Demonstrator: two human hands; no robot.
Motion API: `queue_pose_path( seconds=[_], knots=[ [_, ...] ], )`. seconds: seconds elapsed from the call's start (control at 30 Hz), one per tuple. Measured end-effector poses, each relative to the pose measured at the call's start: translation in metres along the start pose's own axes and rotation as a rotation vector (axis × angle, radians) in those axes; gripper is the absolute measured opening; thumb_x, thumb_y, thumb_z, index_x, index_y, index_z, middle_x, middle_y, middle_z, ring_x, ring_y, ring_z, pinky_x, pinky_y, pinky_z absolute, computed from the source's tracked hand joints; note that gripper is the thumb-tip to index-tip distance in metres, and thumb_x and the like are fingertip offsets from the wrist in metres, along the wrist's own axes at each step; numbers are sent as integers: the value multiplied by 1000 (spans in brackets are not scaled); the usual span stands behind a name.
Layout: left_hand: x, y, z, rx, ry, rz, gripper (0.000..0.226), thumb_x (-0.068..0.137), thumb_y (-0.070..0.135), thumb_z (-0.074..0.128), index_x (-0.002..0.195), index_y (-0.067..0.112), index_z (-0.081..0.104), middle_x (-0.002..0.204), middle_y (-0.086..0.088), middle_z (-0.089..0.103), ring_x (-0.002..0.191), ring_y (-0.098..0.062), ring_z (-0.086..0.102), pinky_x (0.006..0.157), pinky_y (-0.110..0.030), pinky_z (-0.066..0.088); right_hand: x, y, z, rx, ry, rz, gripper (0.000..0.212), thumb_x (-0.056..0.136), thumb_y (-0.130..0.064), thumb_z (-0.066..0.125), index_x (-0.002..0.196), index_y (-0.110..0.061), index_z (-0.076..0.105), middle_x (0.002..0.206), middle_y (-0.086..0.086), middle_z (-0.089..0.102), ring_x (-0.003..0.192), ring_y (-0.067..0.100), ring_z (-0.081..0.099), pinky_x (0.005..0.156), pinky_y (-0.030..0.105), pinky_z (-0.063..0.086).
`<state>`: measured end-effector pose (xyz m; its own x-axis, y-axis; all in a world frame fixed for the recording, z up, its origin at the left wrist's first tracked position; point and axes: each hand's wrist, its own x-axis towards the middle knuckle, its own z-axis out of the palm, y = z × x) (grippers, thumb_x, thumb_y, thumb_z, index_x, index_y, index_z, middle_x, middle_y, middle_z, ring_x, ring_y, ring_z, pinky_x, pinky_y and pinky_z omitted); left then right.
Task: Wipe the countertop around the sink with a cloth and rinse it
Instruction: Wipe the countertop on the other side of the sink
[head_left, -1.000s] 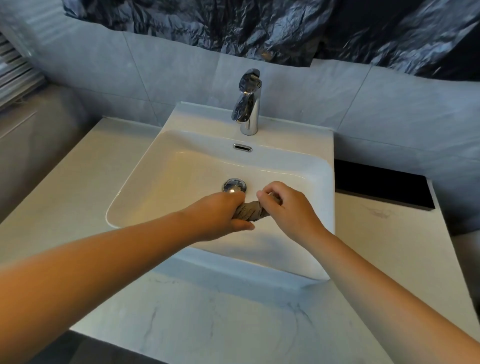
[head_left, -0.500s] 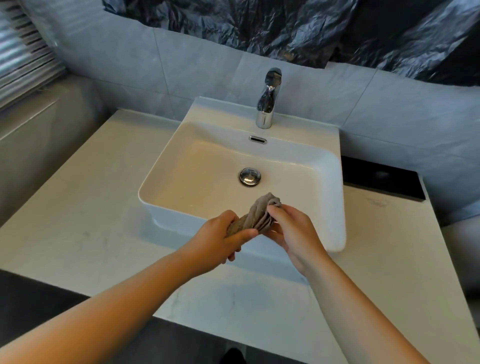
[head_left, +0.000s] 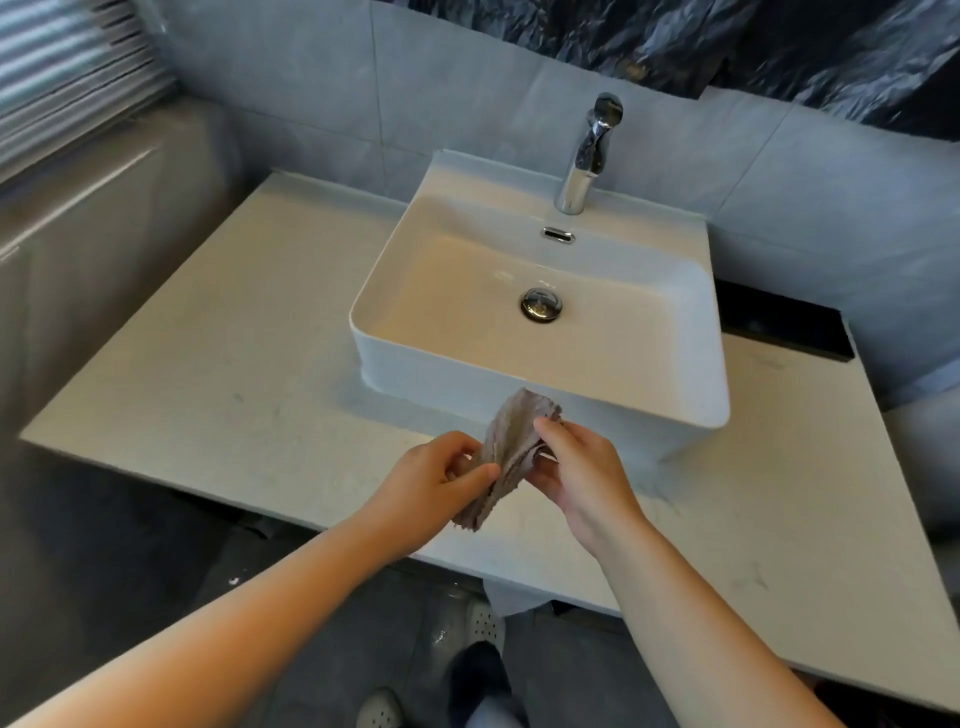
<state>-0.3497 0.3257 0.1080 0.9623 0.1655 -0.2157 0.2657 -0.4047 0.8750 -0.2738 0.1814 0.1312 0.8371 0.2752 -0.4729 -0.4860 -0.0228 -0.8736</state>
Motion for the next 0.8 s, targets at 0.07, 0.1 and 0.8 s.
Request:
queue_pose_path(
  seconds=[0.07,0.1,0.8],
  knots=[
    [-7,-7,-1,-24,-26,-12,15,95,32,51,95,20,59,75,-1,66,60,-4,55,54,-16,44,-3,7,4,-74,30,-35,23,98,-17,48,94,-3,65,88,14,70,82,23,67,75,35,57],
    [-9,-10,-3,-24,-32,-21,19,97,31,47,95,16,59,79,-6,65,62,-7,54,54,-17,43,-5,10,5,-72,25,-30,23,98,-18,47,96,-4,64,90,14,69,85,24,65,77,37,56],
    [-26,-106,-23,589,79,-170,31,94,34,52,119,16,57,111,0,58,92,-15,55,81,-25,45,70,64,-38,-971,274,-541,13,90,-25,62,89,-13,67,82,-1,65,75,16,58,58,29,39]
  ],
)
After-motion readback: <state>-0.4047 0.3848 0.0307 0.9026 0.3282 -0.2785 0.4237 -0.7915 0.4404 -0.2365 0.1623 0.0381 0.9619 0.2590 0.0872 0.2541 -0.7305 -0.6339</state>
